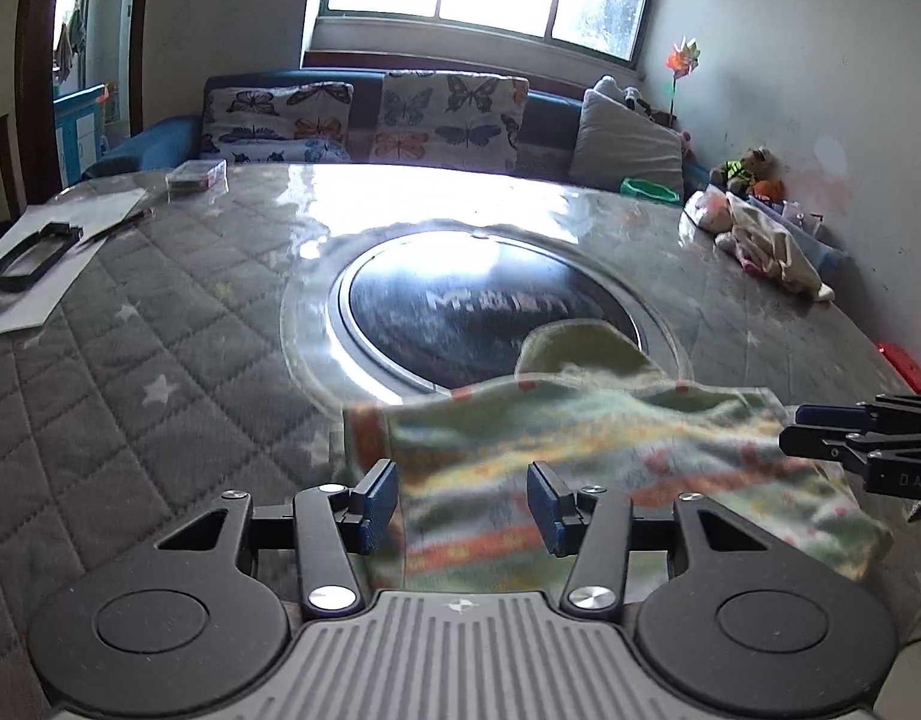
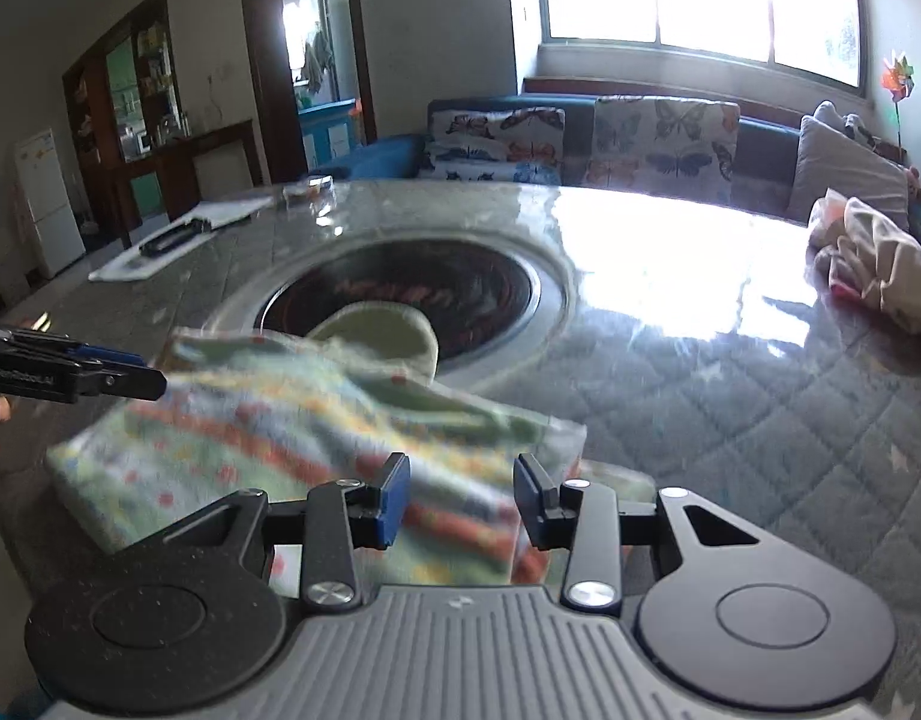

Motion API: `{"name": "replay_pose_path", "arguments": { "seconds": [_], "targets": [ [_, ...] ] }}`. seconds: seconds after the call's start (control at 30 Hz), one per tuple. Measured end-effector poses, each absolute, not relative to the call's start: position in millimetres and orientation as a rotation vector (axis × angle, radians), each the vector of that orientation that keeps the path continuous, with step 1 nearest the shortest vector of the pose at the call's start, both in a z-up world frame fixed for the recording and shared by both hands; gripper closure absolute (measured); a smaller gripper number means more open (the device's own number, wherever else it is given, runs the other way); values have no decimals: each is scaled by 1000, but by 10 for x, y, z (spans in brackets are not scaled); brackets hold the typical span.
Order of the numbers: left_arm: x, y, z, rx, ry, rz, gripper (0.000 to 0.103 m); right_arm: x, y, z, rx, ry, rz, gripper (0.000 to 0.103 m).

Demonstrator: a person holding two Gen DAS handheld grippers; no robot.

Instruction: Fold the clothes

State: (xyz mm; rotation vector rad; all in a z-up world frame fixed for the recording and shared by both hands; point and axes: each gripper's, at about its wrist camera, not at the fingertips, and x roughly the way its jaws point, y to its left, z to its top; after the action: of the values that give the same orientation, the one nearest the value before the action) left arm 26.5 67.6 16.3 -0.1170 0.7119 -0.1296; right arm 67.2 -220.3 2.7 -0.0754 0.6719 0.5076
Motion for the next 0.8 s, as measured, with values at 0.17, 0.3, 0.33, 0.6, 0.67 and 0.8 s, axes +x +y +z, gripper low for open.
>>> {"name": "replay_pose_path", "arguments": {
  "seconds": [0.17, 0.3, 0.33, 0.6, 0.67, 0.8],
  "targets": [
    [545, 736, 79, -151, 742, -108, 52, 903, -2133, -60, -68, 694, 496, 65],
    [604, 757, 42, -145, 751, -92, 52, 955, -2165, -141, -63, 712, 469, 62],
    [596, 752, 54, -144, 752, -91, 51, 942, -2178, -131, -57, 711, 467, 60],
    [421, 634, 155, -115, 778, -29, 29, 663, -2172, -14, -52, 678, 495, 43],
    [353, 608, 192, -103, 773, -18, 24, 588, -2153, 2, -49, 673, 495, 24],
    [241, 572, 243, -88, 786, 32, 12, 457, -2112, 22, -49, 667, 506, 20]
  ]
}}
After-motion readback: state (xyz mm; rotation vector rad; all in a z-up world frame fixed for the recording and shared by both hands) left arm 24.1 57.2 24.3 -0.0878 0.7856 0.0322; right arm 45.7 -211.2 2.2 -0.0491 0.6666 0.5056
